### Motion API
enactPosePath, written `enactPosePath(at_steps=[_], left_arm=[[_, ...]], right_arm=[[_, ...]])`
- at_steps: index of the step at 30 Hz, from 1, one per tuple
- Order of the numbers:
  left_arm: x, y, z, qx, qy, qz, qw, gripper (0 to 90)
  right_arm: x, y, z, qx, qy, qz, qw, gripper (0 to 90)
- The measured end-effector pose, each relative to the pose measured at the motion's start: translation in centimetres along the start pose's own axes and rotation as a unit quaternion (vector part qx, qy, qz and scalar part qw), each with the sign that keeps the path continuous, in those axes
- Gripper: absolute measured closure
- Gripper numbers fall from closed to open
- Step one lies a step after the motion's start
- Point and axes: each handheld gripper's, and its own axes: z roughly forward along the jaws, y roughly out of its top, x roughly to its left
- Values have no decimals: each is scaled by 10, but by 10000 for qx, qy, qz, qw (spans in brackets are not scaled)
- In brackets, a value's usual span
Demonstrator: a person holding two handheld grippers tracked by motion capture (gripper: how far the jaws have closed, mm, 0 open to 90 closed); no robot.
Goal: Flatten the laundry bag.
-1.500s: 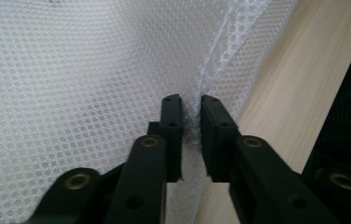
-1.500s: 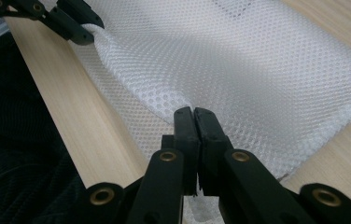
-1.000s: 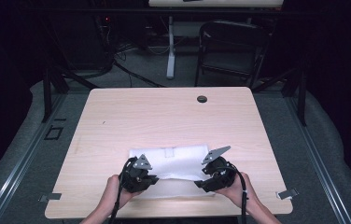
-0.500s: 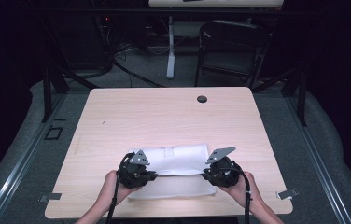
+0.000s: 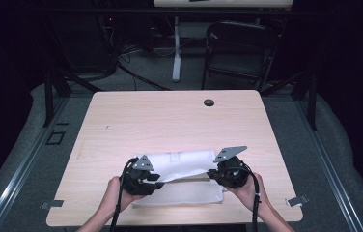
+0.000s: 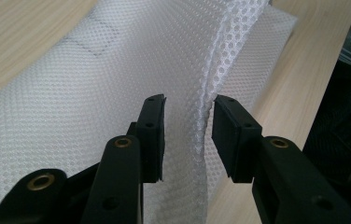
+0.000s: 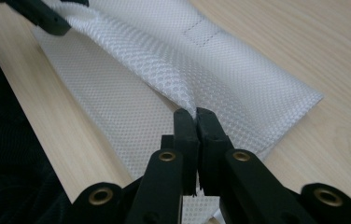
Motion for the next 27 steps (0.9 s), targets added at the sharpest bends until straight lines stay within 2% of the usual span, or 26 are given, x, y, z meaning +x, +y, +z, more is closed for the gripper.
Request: enactPosePath(at_steps=[2, 9, 12, 15, 19, 20, 22, 24, 27], left_arm=[[0, -2, 1, 53, -7, -12, 10000, 540], [-4, -9, 1, 130, 30, -46, 9999, 439], [-5, -14, 0, 187, 119, -28, 9998, 436], [-3, -18, -4, 182, 215, -16, 9996, 484], [1, -21, -10, 100, 331, 10, 9994, 654], [1, -21, -11, 71, 354, 14, 9993, 682], [0, -20, -11, 53, 394, 73, 9992, 797], [-1, -19, -12, 20, 473, 114, 9988, 862], [1, -16, -15, -68, 515, 66, 9986, 880]], right_arm=[[-1, 2, -1, -56, 0, 8, 10000, 886], [-4, 6, -2, -134, -30, 128, 9998, 886], [-5, 7, -3, -165, -29, 188, 9997, 886], [-7, 7, -5, -196, -48, 224, 9995, 886], [-10, 8, -6, -197, -88, 241, 9995, 886], [-10, 8, -5, -207, -73, 234, 9995, 886], [-10, 8, -5, -174, -90, 200, 9996, 886], [-10, 9, -5, -175, -114, 171, 9996, 886], [-11, 9, -5, -159, -147, 161, 9996, 885]])
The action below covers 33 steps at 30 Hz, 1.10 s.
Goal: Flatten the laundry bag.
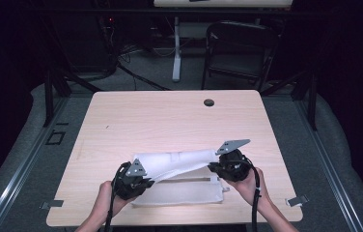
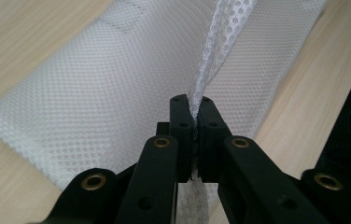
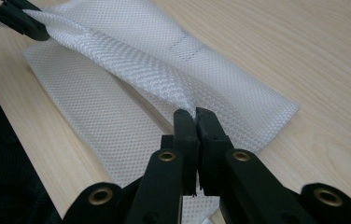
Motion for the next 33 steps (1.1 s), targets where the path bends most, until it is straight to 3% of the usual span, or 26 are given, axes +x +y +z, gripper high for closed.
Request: enactPosePath(at_steps=[7, 16, 22, 24, 27, 33], left_arm=[[3, 4, -6, -69, -33, -94, 9999, 884], [-2, 3, -9, -26, -156, 23, 9999, 884], [-1, 11, -14, -119, -38, 48, 9999, 886], [1, 16, -15, -171, -17, -4, 9999, 887], [5, 24, -19, -303, 89, -34, 9995, 888], [14, 36, -23, -456, 201, -54, 9987, 888]], right_arm=[[-1, -1, -2, 7, 46, 91, 9999, 885], [10, -15, -10, 171, 156, 121, 9997, 885], [10, -12, -15, 94, 32, 66, 9999, 875], [6, -11, -14, 1, -34, 128, 9999, 840], [2, -9, -14, -77, -69, 174, 9998, 703], [-2, -9, -15, -138, -193, 208, 9995, 676]])
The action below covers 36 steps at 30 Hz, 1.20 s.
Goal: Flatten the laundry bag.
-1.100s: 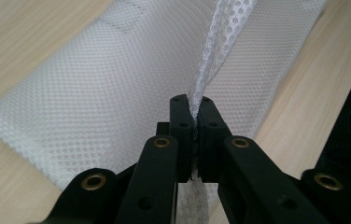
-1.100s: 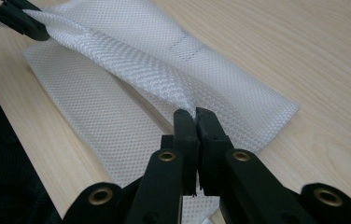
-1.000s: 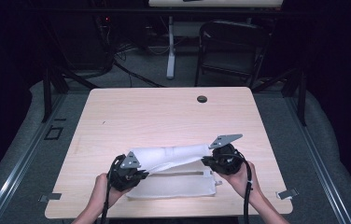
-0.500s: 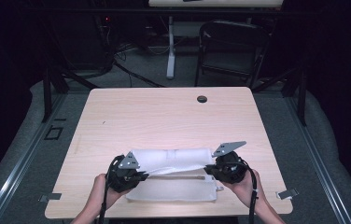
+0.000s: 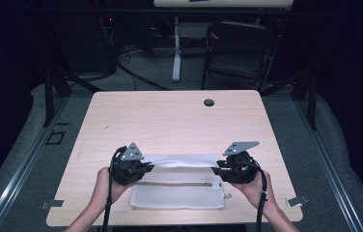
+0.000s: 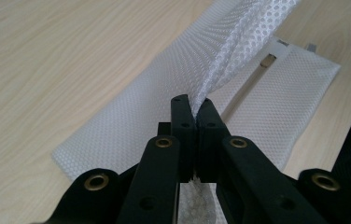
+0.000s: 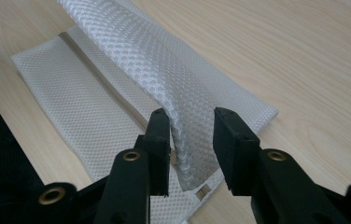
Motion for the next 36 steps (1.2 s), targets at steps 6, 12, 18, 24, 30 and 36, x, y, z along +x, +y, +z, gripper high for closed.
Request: enactPosePath(at_steps=[6, 12, 18, 24, 30, 36], left_arm=[[4, 9, 2, -40, 42, 27, 10000, 888], [9, 18, 3, -25, 130, 77, 9999, 888], [17, 25, 4, -11, 190, 71, 9998, 888], [25, 30, 5, -60, 191, -10, 9998, 888], [31, 35, 4, -86, 125, -104, 9998, 889], [37, 41, 5, -72, 130, -249, 9996, 889]], right_arm=[[-4, 3, -1, -4, -83, -21, 10000, 744], [-10, 10, 0, -44, -81, -75, 9999, 845], [-17, 21, 3, -110, -85, -59, 9999, 851], [-22, 28, 7, -90, -58, -65, 9999, 851], [-26, 28, 7, -110, 51, 46, 9999, 716], [-27, 22, -5, -191, 10, 93, 9998, 634]])
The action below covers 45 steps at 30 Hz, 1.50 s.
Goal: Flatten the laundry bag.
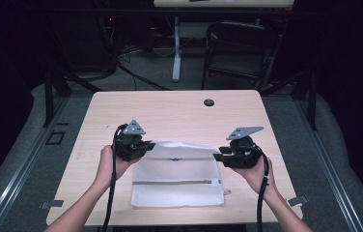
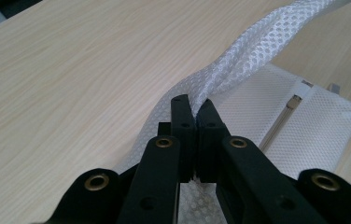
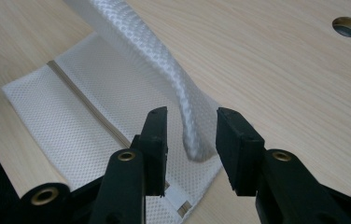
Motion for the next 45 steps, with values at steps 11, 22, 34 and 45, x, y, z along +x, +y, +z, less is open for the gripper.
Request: enactPosePath(at_steps=[11, 22, 34, 45], left_arm=[[10, 14, 3, 55, 69, -182, 9998, 889], [20, 23, 7, 178, 91, -233, 9995, 889], [30, 29, 15, 173, 253, -303, 9991, 888], [40, 40, 24, 221, 407, -327, 9984, 888]], right_arm=[[3, -34, -23, 23, -26, 85, 10000, 632], [23, -53, 27, 838, 402, -383, 9949, 900], [48, -59, 99, 1762, 522, -999, 9779, 900], [51, -62, 102, 1893, 831, -1031, 9729, 900]])
